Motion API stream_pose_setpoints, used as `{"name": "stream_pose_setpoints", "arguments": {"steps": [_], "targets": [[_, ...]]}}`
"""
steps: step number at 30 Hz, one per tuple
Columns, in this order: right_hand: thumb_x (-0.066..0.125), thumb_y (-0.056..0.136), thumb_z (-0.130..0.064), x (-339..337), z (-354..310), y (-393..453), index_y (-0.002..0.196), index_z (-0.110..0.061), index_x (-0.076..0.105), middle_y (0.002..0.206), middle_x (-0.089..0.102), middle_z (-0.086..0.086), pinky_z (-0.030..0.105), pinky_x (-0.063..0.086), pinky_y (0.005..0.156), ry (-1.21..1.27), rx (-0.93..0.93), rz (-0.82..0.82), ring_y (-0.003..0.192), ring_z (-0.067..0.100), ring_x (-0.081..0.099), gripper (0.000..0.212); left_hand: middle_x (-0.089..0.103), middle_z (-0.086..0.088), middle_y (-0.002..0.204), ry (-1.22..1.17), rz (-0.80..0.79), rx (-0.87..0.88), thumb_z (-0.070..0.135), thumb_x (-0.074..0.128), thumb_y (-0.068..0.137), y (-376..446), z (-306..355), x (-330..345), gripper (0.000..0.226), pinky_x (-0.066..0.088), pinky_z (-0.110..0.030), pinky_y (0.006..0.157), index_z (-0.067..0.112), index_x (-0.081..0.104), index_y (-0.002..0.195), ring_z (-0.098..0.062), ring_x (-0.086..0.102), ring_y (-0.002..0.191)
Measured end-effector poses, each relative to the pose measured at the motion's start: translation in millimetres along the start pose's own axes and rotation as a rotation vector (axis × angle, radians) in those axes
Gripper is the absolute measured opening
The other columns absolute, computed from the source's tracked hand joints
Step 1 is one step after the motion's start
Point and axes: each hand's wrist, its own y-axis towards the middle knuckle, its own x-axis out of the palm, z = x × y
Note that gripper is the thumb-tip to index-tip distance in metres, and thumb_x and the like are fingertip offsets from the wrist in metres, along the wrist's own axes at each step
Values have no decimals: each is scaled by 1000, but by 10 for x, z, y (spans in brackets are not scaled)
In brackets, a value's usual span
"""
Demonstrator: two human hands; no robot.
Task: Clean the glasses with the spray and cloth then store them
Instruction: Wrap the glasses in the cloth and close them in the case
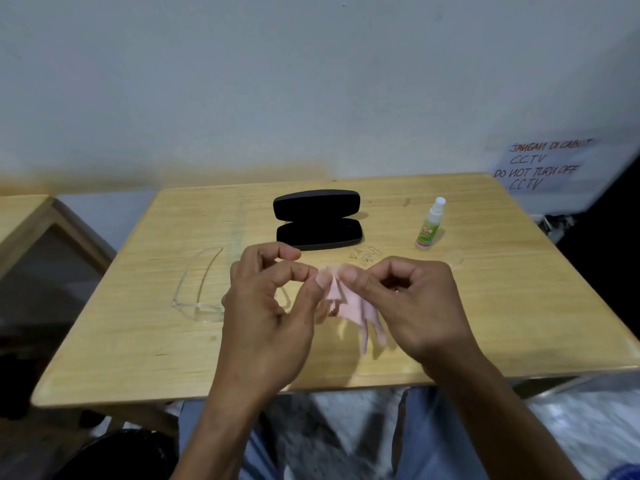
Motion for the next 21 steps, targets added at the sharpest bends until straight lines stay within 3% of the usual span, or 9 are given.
{"name": "stream_pose_setpoints", "arguments": {"steps": [1,2,4,7,10,13,16,18,21], "targets": [[76,69,-53,-14,-7,29,71,-13,75,71,73,11,39,56,67,11,8,-23,65,24,66,40,55,20,106,2,-5,10,51,64,80,24,2,-8,16,44,-17,85,37,70,75,-8,52,116],[76,67,-57,-31,-13,51,78,-16,75,76,75,8,38,57,69,10,9,-50,70,24,68,42,55,20,105,12,-6,20,53,62,81,45,4,-16,18,47,-30,90,37,69,77,-5,51,115],[82,61,-58,-55,-5,68,91,-24,73,87,75,-3,26,55,67,-34,1,-120,78,14,67,46,55,21,105,37,-12,20,59,58,78,85,24,-31,25,46,-54,91,37,69,77,0,48,113],[91,68,-27,-5,26,47,90,-22,74,83,73,-5,13,43,58,-55,-63,-223,66,0,59,28,55,22,103,34,-16,-4,61,56,74,125,82,-58,29,41,-58,94,35,69,74,-1,49,112],[80,84,-12,68,58,58,89,-16,78,79,76,-3,27,54,60,-30,-155,-203,67,2,65,6,56,21,102,19,-12,-24,61,58,73,143,98,-115,28,43,-60,91,37,69,78,-5,51,112],[74,90,-11,60,36,76,95,-15,77,86,77,-1,38,60,74,-11,-185,-200,81,14,70,7,58,18,99,-19,-19,-62,55,65,75,170,90,-176,21,43,-40,80,35,70,73,-9,56,104],[79,86,-19,55,-38,53,105,-25,73,99,74,-3,48,59,66,5,-162,-262,91,22,67,22,60,13,96,-79,-30,-111,40,75,80,185,118,-176,23,38,-15,70,27,67,62,1,57,91],[79,82,-25,81,-78,45,101,-24,75,94,75,-4,50,59,66,54,-177,-255,89,23,70,19,61,11,93,-114,-40,-143,32,77,79,180,146,-170,24,34,0,65,25,65,59,4,56,85],[71,88,-26,102,-80,63,96,-13,78,84,78,3,43,62,71,108,-183,-185,79,23,74,17,63,7,91,-188,-68,-175,29,77,78,171,163,-176,23,35,0,66,19,67,61,4,58,82]]}}
